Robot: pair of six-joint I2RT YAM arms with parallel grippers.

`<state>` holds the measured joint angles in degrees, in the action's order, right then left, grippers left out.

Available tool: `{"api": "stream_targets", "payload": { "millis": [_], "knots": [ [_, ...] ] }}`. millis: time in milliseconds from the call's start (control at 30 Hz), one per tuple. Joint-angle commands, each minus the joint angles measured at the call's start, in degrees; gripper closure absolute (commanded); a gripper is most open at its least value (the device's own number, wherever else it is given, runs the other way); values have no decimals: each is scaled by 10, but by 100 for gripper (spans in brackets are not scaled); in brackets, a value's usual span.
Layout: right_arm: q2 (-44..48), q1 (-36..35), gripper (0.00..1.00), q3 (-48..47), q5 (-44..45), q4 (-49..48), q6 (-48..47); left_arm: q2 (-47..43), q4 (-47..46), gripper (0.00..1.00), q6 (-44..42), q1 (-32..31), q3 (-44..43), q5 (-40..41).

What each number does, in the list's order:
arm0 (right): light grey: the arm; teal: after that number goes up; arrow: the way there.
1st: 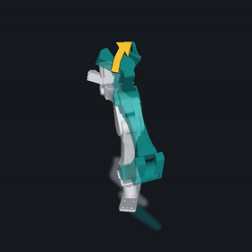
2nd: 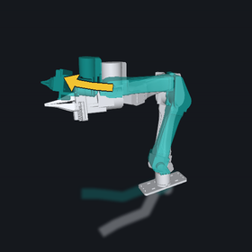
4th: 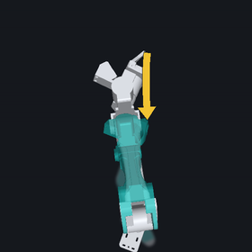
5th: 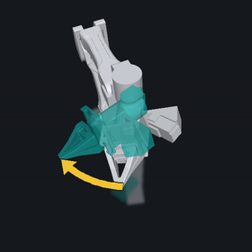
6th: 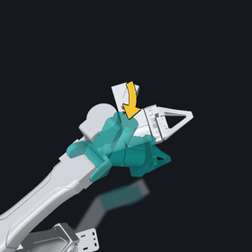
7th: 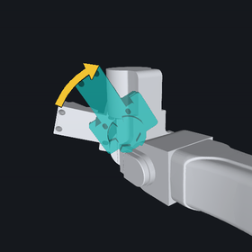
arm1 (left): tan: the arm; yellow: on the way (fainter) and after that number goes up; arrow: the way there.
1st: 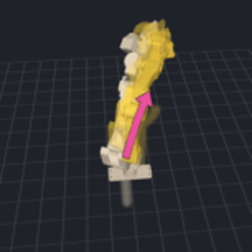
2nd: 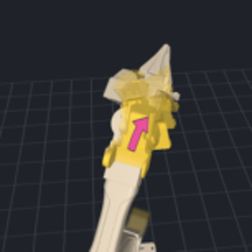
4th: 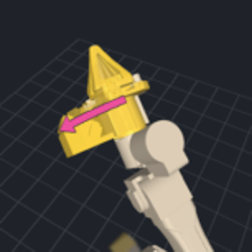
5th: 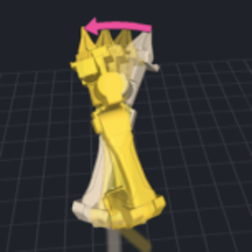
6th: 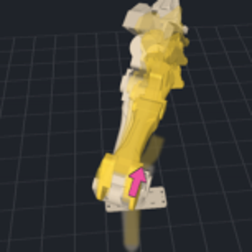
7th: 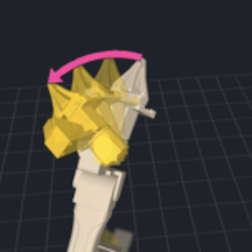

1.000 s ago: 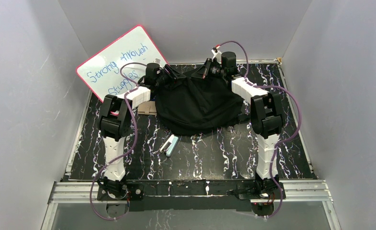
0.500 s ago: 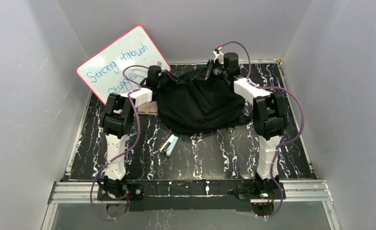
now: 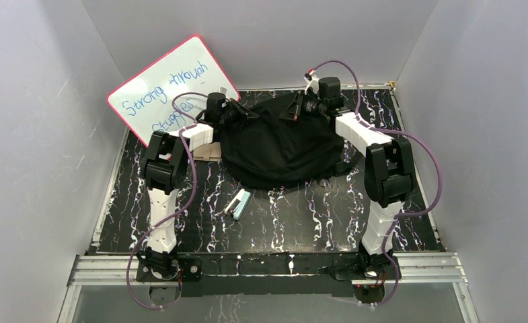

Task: Pack the student bag
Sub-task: Zip the student bag at the center of the board.

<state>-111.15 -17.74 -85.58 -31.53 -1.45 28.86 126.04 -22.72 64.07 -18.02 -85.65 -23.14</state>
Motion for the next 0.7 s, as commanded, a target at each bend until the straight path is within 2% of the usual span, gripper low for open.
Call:
{"api": "stream_targets", "payload": {
  "millis": [0, 667],
  "knots": [
    [63, 4, 100, 15, 12, 49, -43, -2, 11, 100, -14, 6, 10, 2],
    [225, 4, 100, 196, 48, 149, -95, 5, 20, 100, -17, 13, -4, 1]
  ]
}}
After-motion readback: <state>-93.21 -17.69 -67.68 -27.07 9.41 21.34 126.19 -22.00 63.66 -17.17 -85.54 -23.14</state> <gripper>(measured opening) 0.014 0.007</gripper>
